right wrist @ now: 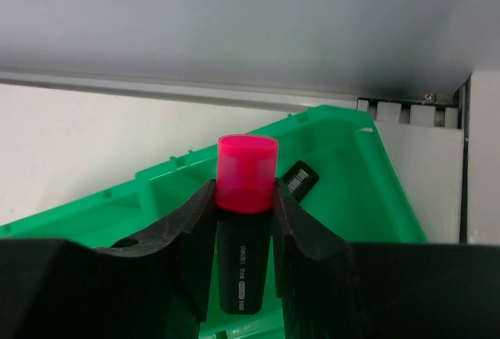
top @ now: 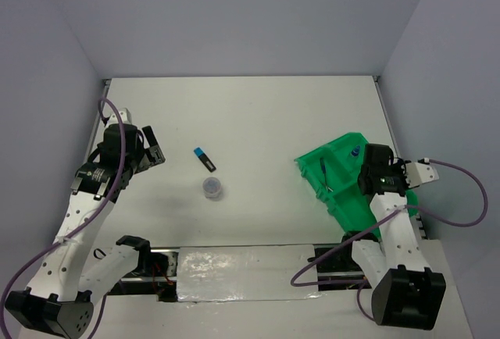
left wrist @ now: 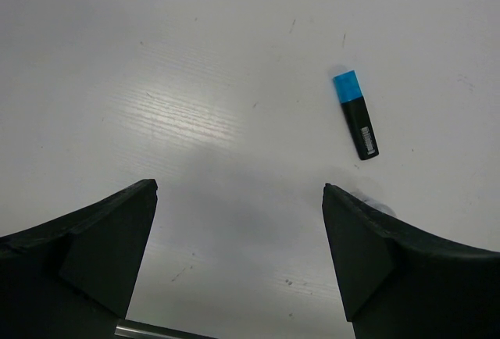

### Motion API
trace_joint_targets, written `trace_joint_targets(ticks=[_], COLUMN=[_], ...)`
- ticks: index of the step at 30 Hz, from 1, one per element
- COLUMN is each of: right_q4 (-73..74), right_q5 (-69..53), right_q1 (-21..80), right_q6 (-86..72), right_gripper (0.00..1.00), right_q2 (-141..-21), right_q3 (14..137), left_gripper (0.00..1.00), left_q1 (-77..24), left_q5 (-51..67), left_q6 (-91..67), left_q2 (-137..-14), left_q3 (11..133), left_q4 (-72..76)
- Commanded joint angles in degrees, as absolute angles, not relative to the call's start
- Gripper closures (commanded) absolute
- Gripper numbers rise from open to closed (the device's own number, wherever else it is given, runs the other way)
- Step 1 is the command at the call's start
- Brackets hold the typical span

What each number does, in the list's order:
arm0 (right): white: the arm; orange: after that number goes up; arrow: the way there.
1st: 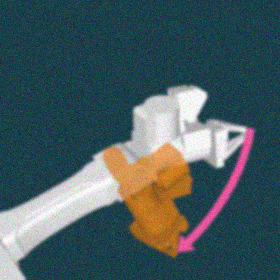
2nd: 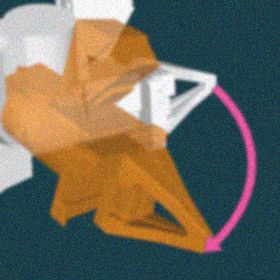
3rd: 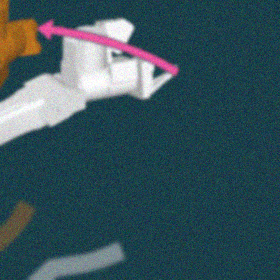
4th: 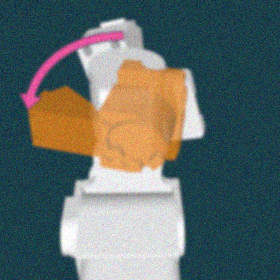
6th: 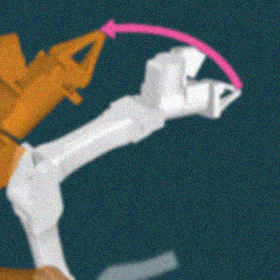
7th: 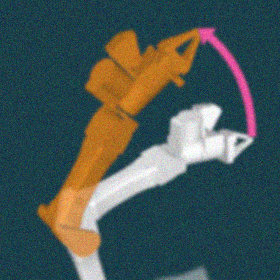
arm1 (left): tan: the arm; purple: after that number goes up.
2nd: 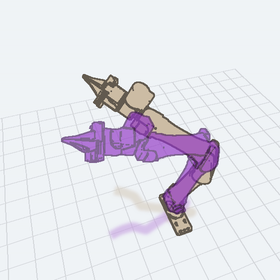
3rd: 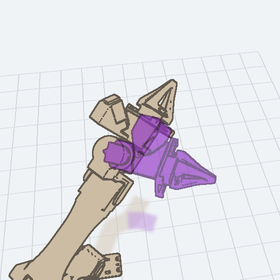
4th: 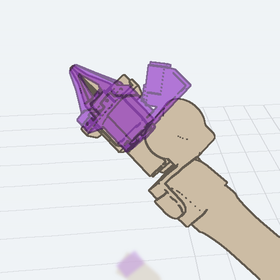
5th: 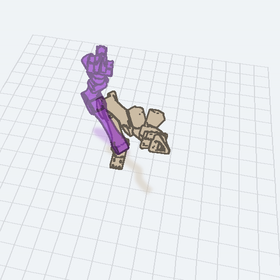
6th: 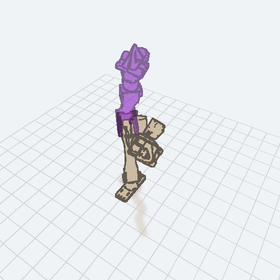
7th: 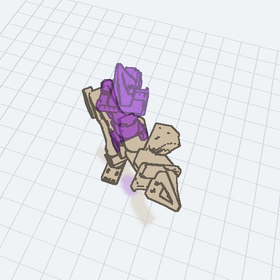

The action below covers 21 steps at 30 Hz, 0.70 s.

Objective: Sort the stationery into containers
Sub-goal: Place the stationery in the storage box.

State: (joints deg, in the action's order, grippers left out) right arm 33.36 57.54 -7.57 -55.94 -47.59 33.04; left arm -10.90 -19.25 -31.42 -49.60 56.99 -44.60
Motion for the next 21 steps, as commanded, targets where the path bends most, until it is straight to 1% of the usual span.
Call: trace_joint_targets(ticks=[1, 2, 4, 6, 7, 8, 9, 10, 11, 12, 13, 14, 15, 18, 19, 21], right_q4=[32.34, 32.08, 30.07, 28.84, 28.57, 28.3, 27.78, 27.25, 26.99, 26.55, 26.46, 26.37, 25.67, 24.1, 23.04, 19.7], right_q5=[59.24, 59.15, 59.15, 58.98, 58.8, 58.45, 58.01, 57.57, 57.13, 56.26, 55.82, 55.46, 54.07, 49.24, 44.69, 42.28], right_q1=[-8.0, -8.0, -8.0, -8.0, -8.0, -8.0, -7.91, -8.0, -8.0, -8.0, -8.0, -8.0, -8.0, -7.47, -5.82, -1.52], right_q6=[-60.55, -60.38, -59.51, -58.89, -58.63, -58.28, -57.49, -56.87, -55.56, -54.68, -54.06, -53.53, -51.26, -44.59, -42.39, -35.09], right_gripper=[1.0, 0.98, 0.89, 0.84, 0.73, 0.59, 0.5, 0.31, 0.21, 0.16, 0.05, 0.01, 0.0, 0.0, 0.0, 0.0], right_q2=[-50.01, -50.27, -50.62, -50.8, -50.8, -50.97, -51.06, -51.15, -51.15, -51.15, -51.15, -51.07, -51.06, -50.36, -49.75, -46.94], right_q3=[34.1, 34.01, 33.14, 32.87, 32.7, 32.7, 32.78, 32.87, 32.96, 33.66, 33.92, 34.36, 35.41, 38.48, 39.19, 41.13], left_gripper=[0.01, 0.01, 0.01, 0.01, 0.01, 0.01, 0.01, 0.01, 0.01, 0.01, 0.01, 0.01, 0.01, 0.01, 0.01, 0.01], left_q1=[-10.63, -10.63, -10.63, -10.63, -10.63, -10.63, -10.63, -10.63, -10.63, -10.63, -10.63, -10.63, -10.63, -10.63, -10.63, -10.63], left_q5=[-18.19, -18.19, -18.02, -17.84, -17.75, -17.67, -17.58, -17.49, -17.49, -17.4, -17.32, -17.31, -17.31, -17.49, -17.93, -18.54], left_q6=[-29.97, -29.88, -29.88, -29.79, -29.71, -29.71, -29.71, -29.62, -29.62, -29.62, -29.53, -29.53, -29.53, -29.71, -29.88, -30.41], left_q2=[-48.95, -48.87, -48.87, -48.87, -48.87, -48.87, -48.95, -49.13, -49.22, -49.31, -49.39, -49.48, -49.57, -49.57, -49.57, -49.83], left_q3=[56.87, 56.87, 56.78, 56.78, 56.69, 56.78, 56.78, 56.69, 56.69, 56.69, 56.69, 56.69, 56.69, 56.78, 56.78, 56.87], left_q4=[-42.19, -42.19, -42.01, -41.92, -41.92, -41.92, -41.84, -41.84, -41.75, -41.84, -41.75, -41.75, -41.84, -41.84, -41.92, -42.01])
